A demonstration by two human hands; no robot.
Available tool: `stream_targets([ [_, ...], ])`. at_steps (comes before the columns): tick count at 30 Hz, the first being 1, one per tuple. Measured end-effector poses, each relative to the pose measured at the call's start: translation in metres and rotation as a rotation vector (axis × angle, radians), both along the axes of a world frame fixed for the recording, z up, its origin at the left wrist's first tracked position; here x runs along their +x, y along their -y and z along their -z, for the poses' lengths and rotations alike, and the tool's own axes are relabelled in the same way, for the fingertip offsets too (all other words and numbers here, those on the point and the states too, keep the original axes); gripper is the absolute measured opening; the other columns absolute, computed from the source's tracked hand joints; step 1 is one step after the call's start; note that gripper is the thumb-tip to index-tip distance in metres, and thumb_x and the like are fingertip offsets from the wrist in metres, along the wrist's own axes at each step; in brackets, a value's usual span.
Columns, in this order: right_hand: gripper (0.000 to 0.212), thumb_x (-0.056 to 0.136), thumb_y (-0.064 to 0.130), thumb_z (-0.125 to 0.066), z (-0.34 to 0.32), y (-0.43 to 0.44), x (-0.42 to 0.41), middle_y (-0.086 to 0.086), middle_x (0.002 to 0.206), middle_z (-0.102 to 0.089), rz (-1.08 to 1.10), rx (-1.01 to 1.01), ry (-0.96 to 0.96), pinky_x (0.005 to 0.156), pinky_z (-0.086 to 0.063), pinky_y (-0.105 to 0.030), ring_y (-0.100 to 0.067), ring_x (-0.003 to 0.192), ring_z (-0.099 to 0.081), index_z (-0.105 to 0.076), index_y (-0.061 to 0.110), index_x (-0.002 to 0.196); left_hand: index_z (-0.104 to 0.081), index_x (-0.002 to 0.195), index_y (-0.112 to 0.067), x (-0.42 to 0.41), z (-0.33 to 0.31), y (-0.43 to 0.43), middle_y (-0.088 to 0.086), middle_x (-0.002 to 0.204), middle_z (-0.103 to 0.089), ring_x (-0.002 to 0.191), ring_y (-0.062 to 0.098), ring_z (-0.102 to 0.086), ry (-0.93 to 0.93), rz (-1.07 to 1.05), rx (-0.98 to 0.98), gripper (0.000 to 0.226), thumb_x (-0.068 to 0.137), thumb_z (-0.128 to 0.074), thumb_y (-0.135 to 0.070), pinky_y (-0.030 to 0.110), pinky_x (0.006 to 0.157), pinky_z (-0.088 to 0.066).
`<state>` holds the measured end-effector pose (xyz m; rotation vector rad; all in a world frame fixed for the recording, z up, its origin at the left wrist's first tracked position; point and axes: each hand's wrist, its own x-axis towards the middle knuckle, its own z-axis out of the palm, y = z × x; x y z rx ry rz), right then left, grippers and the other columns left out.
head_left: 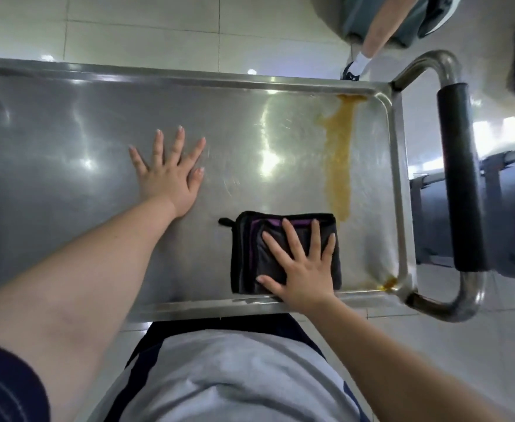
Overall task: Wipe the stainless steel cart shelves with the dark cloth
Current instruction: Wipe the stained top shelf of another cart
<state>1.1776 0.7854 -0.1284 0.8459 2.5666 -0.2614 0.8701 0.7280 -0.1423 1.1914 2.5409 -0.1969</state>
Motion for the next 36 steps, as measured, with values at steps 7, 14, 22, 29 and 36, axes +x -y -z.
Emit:
stream_targets([
  [7,0.080,0.080,0.087,-0.013,-0.001,0.013,0.006,0.007,0.162,0.017,0.017,0.031,0.003,0.110,0.009,-0.072,-0.046,0.144,0.026,0.015,0.055,0.148,0.001,0.153,-0.047,0.041,-0.014,-0.017,-0.007,0.165,0.010,0.151,0.026,0.016,0.064,0.005,0.117,0.054,0.102,-0.016,-0.049,0.071,0.110,0.013],
  [14,0.079,0.082,0.086,-0.018,-0.004,0.005,0.010,0.010,0.162,0.016,0.019,-0.002,-0.022,0.111,0.011,-0.070,-0.043,0.144,0.028,0.010,0.056,0.148,0.008,0.149,-0.054,0.075,0.004,-0.053,-0.013,0.163,0.018,0.149,0.031,0.021,0.019,-0.009,0.046,0.056,0.096,-0.005,-0.065,0.073,0.109,0.011],
  [22,0.077,0.075,0.090,0.002,-0.007,-0.075,0.116,0.014,0.162,0.020,0.218,0.045,0.078,0.114,0.013,-0.064,-0.035,0.141,0.038,0.023,0.058,0.142,0.003,0.151,-0.052,0.079,0.002,-0.055,-0.011,0.164,0.014,0.149,0.035,0.017,0.009,-0.004,0.069,0.058,0.096,-0.009,-0.065,0.074,0.109,0.009],
  [29,0.082,0.079,0.086,-0.021,-0.005,-0.032,0.056,0.010,0.164,0.012,0.156,0.026,-0.006,0.108,0.007,-0.076,-0.054,0.142,0.020,0.003,0.054,0.150,0.005,0.151,-0.053,0.077,0.005,-0.055,-0.011,0.163,0.016,0.149,0.035,0.018,-0.007,-0.006,0.053,0.057,0.097,-0.007,-0.065,0.074,0.109,0.010],
  [36,0.081,0.081,0.082,-0.038,0.004,-0.012,0.026,0.010,0.165,-0.007,-0.110,0.013,-0.164,0.111,0.003,-0.073,-0.047,0.147,0.011,-0.015,0.051,0.152,0.002,0.150,-0.054,0.076,0.006,-0.056,-0.013,0.164,0.013,0.149,0.034,0.017,-0.003,-0.007,0.067,0.056,0.097,-0.010,-0.064,0.073,0.110,0.009],
])
